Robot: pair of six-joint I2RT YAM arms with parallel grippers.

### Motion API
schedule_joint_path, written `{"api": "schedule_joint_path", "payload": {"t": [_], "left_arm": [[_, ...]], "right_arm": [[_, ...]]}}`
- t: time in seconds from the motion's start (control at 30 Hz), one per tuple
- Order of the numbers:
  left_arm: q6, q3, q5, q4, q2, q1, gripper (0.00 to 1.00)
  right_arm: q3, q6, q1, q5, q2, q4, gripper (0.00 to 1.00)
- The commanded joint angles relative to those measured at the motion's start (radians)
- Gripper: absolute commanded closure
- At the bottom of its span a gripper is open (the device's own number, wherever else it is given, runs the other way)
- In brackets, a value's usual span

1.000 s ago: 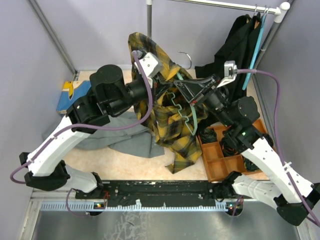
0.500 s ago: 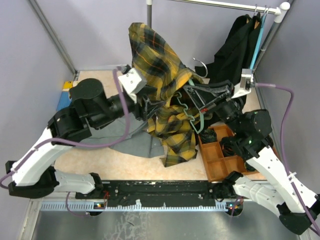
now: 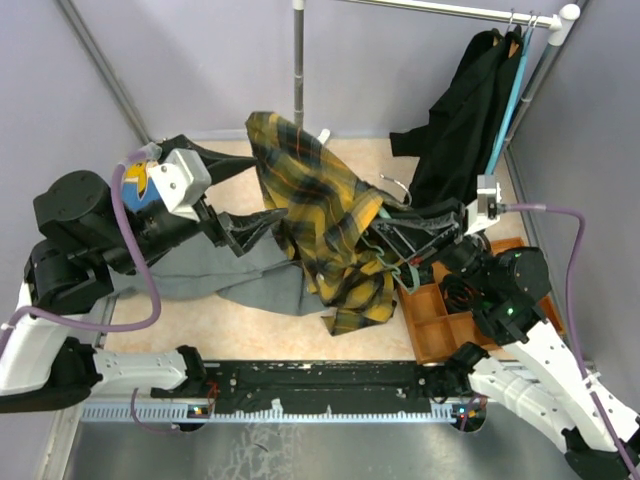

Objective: Place the shirt on the hanger
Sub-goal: Hang the shirt on the hanger.

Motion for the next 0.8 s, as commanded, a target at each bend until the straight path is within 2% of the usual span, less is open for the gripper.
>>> {"api": "schedule_joint_path", "payload": {"t": [0.0,0.13,0.33,0.53,0.77], "left_arm": [[0.094,0.085,0.050,-0.069,0.031,-0.005,0.11],[0.155,0.121,0.102,-0.103,0.065,-0.006,0.07],[0.209,0.196,0.245,-0.276,0.156,-0.006,0.09],[0.229,0.176,0.320,-0.325,0.175,-0.015,0.11],[0.208,0.153,0.417,-0.383,0.226,-0.039,0.22]], "right_arm": [[-0.029,-0.025,-0.007,-0.056,-0.083,-0.016,1.00],[-0.047,-0.024,-0.007,-0.121,-0.108,-0.094,1.00],[-0.063,-0.028,-0.007,-0.217,-0.160,-0.177,1.00],[-0.075,-0.014,-0.007,-0.320,-0.176,-0.204,1.00],[-0.083,-0.025,-0.007,-0.347,-0.177,-0.234,1.00]]}}
